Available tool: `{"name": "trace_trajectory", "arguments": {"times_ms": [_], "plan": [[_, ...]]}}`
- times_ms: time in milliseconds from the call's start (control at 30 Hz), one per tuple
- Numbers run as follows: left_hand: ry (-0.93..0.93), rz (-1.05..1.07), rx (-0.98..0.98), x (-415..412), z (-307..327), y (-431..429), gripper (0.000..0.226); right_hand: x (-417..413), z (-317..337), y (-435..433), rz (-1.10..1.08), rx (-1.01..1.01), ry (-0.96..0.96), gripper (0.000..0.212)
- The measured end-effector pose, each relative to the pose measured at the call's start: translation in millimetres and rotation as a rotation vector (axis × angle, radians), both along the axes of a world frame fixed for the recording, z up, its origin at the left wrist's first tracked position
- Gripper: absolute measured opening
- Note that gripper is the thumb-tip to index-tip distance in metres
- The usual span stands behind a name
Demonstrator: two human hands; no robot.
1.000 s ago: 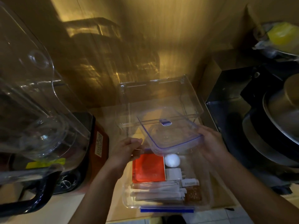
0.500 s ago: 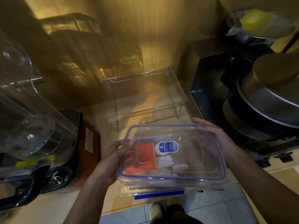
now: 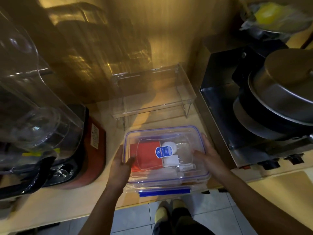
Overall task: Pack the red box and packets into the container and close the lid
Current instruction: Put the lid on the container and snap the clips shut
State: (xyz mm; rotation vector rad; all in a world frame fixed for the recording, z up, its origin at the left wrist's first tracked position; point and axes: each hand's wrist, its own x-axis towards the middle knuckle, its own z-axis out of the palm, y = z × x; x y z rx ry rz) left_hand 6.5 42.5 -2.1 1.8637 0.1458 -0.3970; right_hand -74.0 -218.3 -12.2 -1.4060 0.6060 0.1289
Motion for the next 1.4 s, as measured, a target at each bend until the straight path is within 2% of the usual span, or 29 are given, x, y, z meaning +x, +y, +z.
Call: {"name": "trace_trajectory", "arguments": {"times_ms": [167, 600, 800, 1000, 1167, 1300, 1400], "plan": [[0.027, -0.062, 0.079, -0.4, -8.9, 12.5, 0.058, -3.0, -5.6, 9.7, -0.034, -0.05, 0.013, 0.073], [0.053, 0.022, 0.034, -4.3, 0.5, 9.9, 0.04, -9.3, -16.7, 17.3, -0.026, -0.282, 0.059, 0.071], [0.027, -0.013, 0.051, -16.0, -1.2, 9.2, 0.05, -13.2, -17.7, 19.7, -0.026, -0.276, 0.049, 0.069], [0.069, 0.014, 0.035, -19.7, 0.7, 12.9, 0.039, -20.1, -19.0, 25.8, -0.038, -0.323, 0.037, 0.069], [0.021, 0.002, 0.059, -30.8, -2.3, 16.4, 0.045, -22.2, -19.1, 28.2, -0.034, -0.333, 0.021, 0.066], [0.06, 0.044, 0.023, -36.3, -4.6, 16.5, 0.049, -22.7, -17.0, 28.3, -0.015, -0.343, 0.017, 0.065], [0.088, 0.084, -0.013, -36.2, -5.0, 15.4, 0.044, -21.7, -16.4, 28.6, -0.021, -0.345, 0.014, 0.066]]}}
